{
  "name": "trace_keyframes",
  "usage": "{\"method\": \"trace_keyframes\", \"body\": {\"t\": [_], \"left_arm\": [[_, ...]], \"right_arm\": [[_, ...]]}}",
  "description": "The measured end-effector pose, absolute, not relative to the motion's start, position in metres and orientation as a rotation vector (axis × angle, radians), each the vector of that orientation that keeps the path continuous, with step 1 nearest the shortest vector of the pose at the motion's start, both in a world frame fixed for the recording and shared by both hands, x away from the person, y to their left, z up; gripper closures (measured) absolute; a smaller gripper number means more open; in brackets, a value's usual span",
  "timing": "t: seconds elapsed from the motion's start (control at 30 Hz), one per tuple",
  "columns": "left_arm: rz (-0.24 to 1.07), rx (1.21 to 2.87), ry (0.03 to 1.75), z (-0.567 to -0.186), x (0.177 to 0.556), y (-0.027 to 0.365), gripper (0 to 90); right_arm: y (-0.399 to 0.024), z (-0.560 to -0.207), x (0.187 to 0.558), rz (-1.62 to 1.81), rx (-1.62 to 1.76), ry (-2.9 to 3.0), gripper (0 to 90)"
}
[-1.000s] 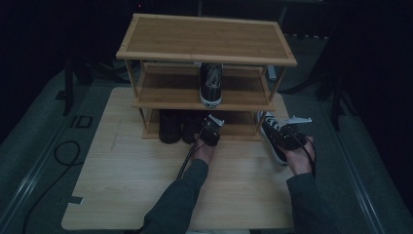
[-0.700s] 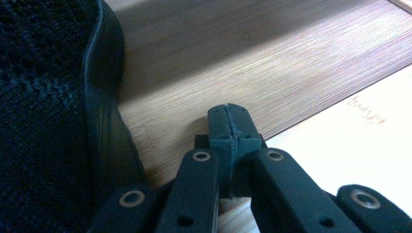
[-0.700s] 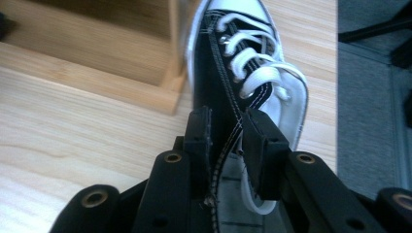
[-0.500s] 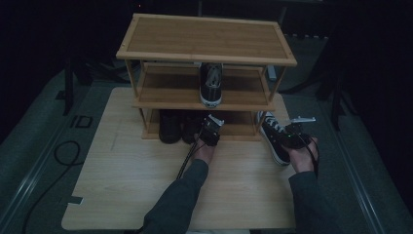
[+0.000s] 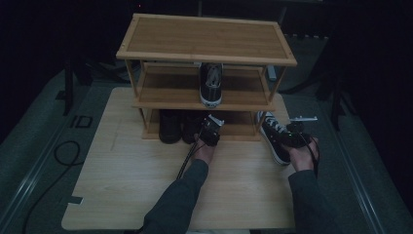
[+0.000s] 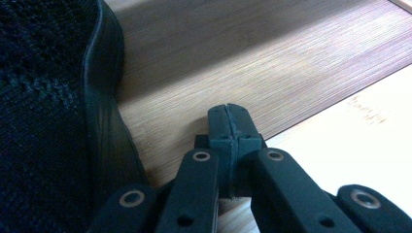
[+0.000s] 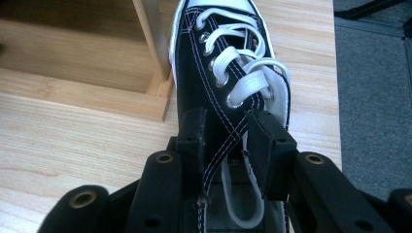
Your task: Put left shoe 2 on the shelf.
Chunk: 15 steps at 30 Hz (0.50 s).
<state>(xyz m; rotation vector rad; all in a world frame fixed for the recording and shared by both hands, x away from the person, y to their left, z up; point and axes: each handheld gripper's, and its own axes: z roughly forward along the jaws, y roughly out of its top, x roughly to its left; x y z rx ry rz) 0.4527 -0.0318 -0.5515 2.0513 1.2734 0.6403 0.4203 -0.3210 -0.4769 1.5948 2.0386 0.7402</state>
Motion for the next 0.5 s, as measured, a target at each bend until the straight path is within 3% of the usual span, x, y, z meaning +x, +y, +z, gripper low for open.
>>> {"method": "trace_keyframes", "body": {"t": [0.3,0.5], "left_arm": [[0.644,2.05,1.274,-0.552,0.453,-0.032,90.0],[0.643,2.051,1.273,-0.552,0.453,-0.032,90.0]], "right_arm": [[-0.32,-0.478,0.421,0.751,1.603,2.05,67.0],[-0.313,-0.483,0.431,0.738,1.605,2.068,71.4]]}}
